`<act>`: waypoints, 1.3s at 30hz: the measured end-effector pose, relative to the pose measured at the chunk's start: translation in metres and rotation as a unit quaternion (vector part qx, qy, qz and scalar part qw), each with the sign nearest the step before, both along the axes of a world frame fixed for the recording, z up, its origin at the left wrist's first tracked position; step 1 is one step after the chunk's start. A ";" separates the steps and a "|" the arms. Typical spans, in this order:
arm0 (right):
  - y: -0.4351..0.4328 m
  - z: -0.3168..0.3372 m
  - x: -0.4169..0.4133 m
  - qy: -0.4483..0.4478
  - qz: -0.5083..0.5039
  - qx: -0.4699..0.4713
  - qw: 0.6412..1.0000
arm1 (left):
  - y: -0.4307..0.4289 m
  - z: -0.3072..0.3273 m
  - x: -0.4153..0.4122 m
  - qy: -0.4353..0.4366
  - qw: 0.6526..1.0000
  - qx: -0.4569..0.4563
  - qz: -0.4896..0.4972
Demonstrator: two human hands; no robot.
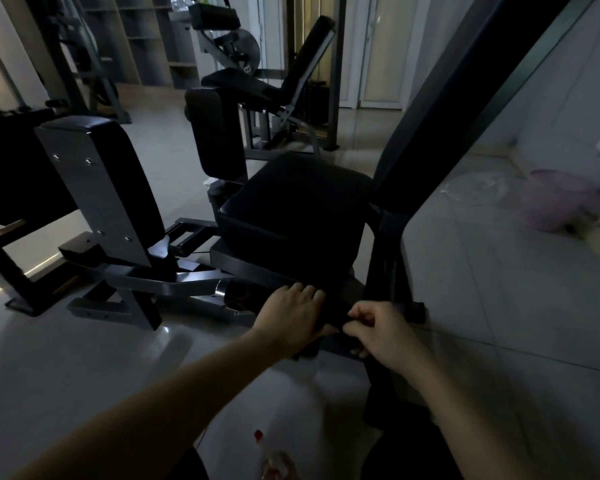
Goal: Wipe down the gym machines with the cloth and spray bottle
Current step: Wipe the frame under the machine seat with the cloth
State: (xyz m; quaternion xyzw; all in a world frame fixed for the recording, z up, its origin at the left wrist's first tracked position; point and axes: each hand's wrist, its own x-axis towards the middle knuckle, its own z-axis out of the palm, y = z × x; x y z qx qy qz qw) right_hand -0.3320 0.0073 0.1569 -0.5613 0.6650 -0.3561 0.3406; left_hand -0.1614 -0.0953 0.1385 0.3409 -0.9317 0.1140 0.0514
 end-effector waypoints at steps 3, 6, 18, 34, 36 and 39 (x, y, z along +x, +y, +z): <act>0.008 -0.016 -0.005 -0.019 -0.048 0.020 0.998 | -0.017 0.015 -0.010 -0.077 0.995 0.059 -0.026; 0.010 -0.032 0.002 -0.010 -0.071 0.043 0.997 | -0.029 0.032 -0.028 -0.128 0.967 0.222 0.007; 0.014 -0.023 -0.002 -0.248 -0.191 0.179 0.933 | -0.002 -0.007 -0.029 -0.062 0.998 -0.015 0.005; 0.012 -0.041 0.042 -0.329 -0.206 0.101 0.916 | 0.009 0.008 0.014 0.047 0.995 0.088 -0.017; 0.013 -0.041 0.045 -0.330 -0.201 0.096 0.917 | 0.002 0.014 0.012 0.076 0.995 0.065 0.016; 0.013 -0.044 0.045 -0.358 -0.225 0.090 0.902 | 0.000 0.009 -0.009 -0.006 0.997 0.063 0.052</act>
